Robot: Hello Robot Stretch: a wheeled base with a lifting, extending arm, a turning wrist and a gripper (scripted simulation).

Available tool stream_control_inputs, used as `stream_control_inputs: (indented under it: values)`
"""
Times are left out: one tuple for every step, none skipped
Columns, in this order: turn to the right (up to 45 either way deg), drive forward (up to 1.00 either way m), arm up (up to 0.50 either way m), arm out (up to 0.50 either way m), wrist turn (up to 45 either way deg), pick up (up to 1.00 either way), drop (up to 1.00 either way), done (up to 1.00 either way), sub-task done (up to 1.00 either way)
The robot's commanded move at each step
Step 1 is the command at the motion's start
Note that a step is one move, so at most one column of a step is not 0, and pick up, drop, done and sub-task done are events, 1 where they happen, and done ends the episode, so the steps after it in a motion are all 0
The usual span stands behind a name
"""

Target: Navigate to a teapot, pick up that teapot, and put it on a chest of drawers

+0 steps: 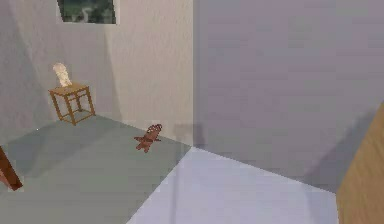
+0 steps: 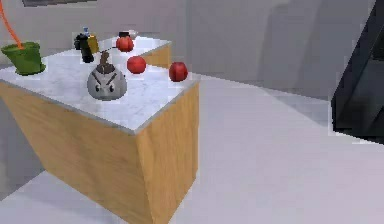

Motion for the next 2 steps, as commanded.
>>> stream_control_inputs:
  values:
    - [-18.0, 0.00, 0.00, 0.00, 0.0, 0.00, 0.00, 0.00, 0.00]
    - [45.0, 0.00, 0.00, 0.00, 0.0, 0.00, 0.00, 0.00, 0.00]
